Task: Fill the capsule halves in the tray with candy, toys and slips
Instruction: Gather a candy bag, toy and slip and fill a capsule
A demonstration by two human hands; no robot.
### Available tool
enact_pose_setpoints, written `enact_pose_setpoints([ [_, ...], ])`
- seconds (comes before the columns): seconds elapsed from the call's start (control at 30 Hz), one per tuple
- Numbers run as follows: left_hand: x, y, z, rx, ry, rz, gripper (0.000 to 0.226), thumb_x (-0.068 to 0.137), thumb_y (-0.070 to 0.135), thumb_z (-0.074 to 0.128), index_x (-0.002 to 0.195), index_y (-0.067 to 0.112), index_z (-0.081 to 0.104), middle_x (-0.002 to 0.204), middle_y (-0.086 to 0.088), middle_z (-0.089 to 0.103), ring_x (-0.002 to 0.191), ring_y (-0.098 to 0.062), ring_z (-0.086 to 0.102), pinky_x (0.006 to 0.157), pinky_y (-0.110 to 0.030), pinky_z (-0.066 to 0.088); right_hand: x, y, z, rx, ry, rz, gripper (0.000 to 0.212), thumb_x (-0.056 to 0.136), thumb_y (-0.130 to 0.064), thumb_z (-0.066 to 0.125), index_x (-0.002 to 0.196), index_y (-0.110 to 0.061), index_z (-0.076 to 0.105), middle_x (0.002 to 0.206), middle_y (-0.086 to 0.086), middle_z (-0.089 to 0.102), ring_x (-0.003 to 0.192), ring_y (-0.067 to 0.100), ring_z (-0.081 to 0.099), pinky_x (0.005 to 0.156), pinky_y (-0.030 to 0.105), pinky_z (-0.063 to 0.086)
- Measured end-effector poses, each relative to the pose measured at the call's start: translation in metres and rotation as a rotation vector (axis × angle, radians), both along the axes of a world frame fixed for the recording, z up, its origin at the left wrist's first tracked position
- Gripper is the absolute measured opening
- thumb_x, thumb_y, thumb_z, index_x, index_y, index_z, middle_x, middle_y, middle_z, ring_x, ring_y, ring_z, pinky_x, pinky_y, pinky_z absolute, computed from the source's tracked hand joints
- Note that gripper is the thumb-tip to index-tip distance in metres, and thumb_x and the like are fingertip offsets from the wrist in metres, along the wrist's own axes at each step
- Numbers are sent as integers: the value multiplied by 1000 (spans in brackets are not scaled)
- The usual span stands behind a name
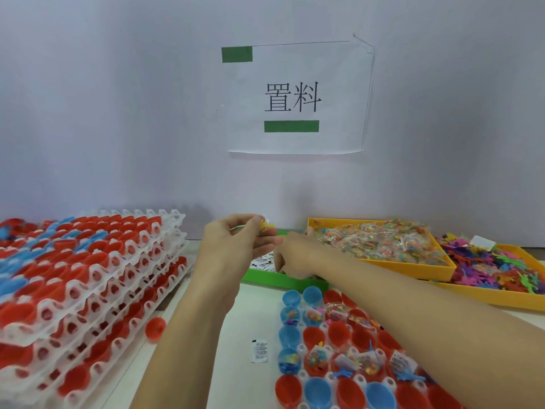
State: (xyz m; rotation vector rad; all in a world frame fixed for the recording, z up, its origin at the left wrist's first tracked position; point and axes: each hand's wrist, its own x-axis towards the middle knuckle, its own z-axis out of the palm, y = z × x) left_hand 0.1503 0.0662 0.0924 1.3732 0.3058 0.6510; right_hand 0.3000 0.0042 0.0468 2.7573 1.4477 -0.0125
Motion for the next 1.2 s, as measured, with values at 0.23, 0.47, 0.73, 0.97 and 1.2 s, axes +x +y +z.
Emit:
enact_pose_setpoints([
  [0.23,1,-5,-1,-23,3,-22,13,96,5,55,100,-2,65,72,-13,73,67,-20,73,56,-18,55,3,-10,6,286,94,-54,24,86,-9,53,65,-20,53,65,-6,52,74,19,48,88,39,34],
  [0.47,4,-16,-3,-53,-5,-74,16,98,8,54,103,-4,64,80,-14,75,78,-24,75,66,-21,60,1,-58,40,1041,389,-130,12,90,-10,67,94,-20,73,80,-6,72,76,6,68,63,9,47],
  [0.73,3,-52,4,-78,-15,-217,13,97,10,56,103,1,63,81,-15,75,84,-25,75,69,-23,60,-55,-129,61,1185,647,-120,4,88,-15,72,85,-16,74,72,-1,76,65,4,69,63,19,52],
  [0.97,-5,-100,12,-68,-31,-271,11,98,11,54,98,4,63,80,-17,75,76,-23,75,63,-22,59,-79,-172,68,1272,650,-140,7,92,-16,68,86,-16,72,62,-8,68,55,0,58,58,14,45],
  [1.2,-30,-117,2,-207,93,-477,10,96,10,56,99,1,60,85,-22,74,72,-25,75,58,-24,58,-101,-211,70,1141,544,60,7,90,-7,70,88,-12,74,80,1,77,74,11,72,69,14,53],
])
